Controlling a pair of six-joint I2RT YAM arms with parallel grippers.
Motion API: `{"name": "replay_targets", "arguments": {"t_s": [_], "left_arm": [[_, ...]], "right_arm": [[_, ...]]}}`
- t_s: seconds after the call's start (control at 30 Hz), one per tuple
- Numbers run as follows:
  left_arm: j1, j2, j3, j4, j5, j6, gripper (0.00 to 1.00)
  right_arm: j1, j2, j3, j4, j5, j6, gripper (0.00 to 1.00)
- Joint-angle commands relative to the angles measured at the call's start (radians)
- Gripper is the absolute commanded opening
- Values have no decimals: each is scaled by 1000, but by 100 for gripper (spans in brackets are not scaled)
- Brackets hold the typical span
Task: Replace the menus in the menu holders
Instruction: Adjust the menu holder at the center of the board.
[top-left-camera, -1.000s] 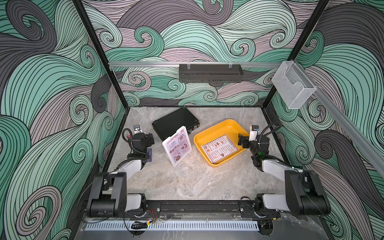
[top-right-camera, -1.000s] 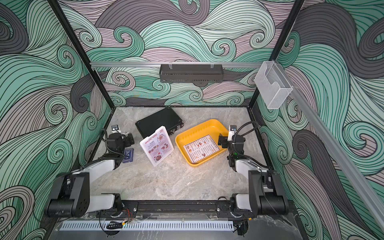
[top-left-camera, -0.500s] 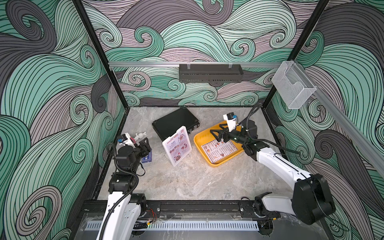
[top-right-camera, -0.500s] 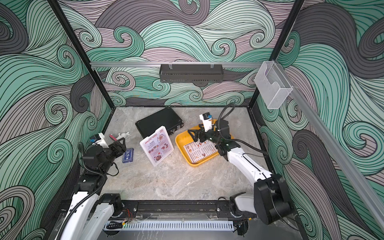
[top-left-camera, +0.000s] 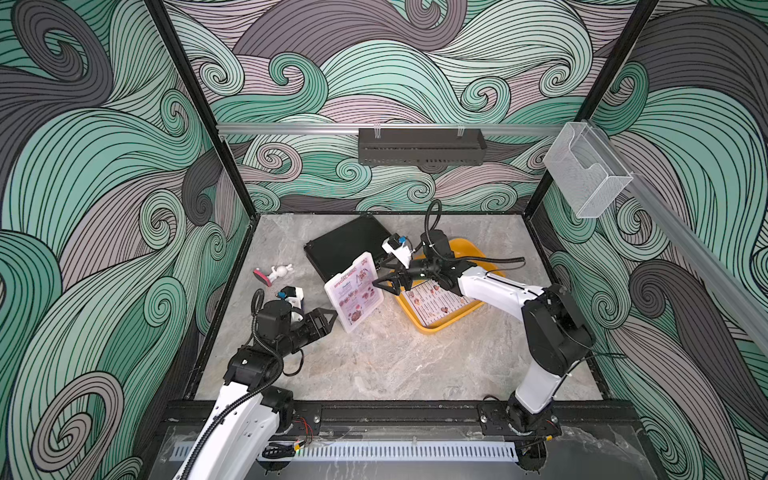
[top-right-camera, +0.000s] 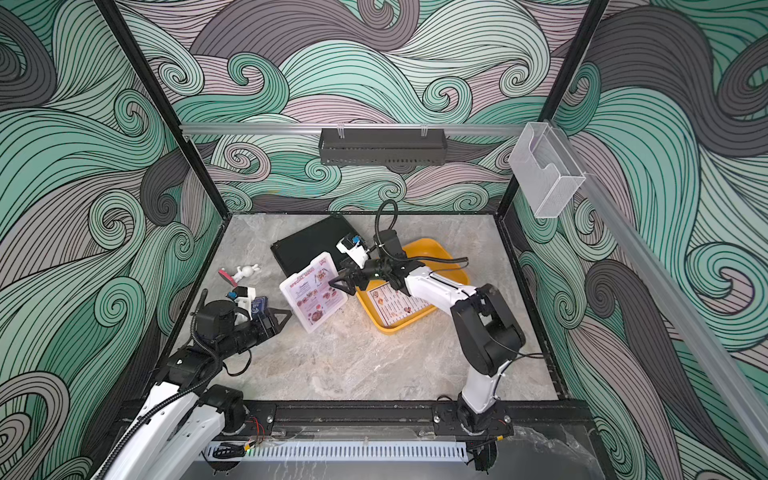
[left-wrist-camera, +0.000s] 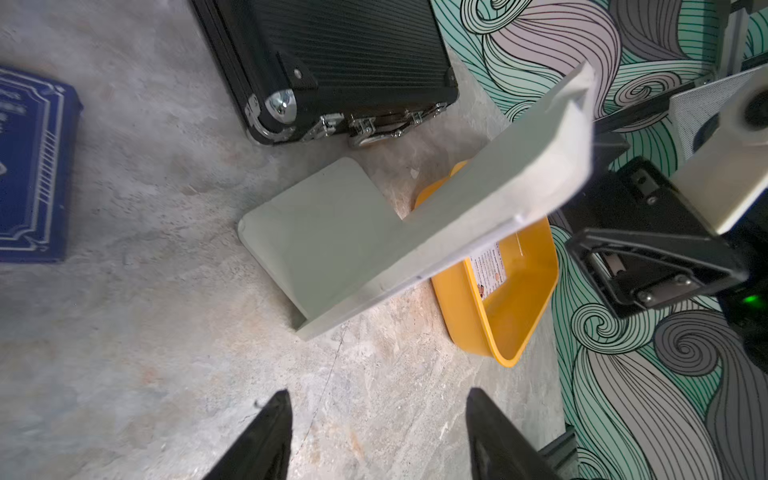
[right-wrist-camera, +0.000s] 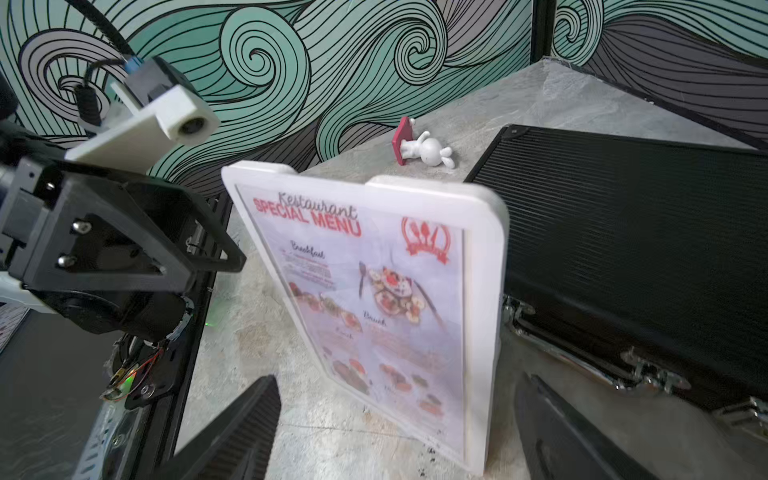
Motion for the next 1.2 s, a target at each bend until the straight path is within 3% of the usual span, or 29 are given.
{"name": "replay_targets", "arguments": {"t_s": [0.0,0.23,0.5,0.7,0.77,0.9,0.93,1.07,1.17], "left_arm": [[-8,70,4,106,51,-40,64],[-6,230,23,266,19,-29,59],[-7,323,126,159,-158,55,42],[-7,302,146,117,-312,106,41],[-6,302,143,125,-342,121,41],[-6,310,151,110,-364,132,42],[-6,307,154,99,-363,130,43],[-7,280,151,66,-370,136,41],[-8,253,148,45,-393,147,37]], "right_arm": [[16,34,61,-14,-28,-32,91],[23,112,117,34,-91,32,87],[23,50,46,-11,-187,-2,80],[29,-21,-30,-36,-265,6,76],[28,-42,-52,-25,-226,4,77],[33,-47,-48,5,134,62,85],[34,-34,-30,-9,156,78,85],[72,-4,0,0,89,77,86],[94,6,2,21,27,92,80]]}}
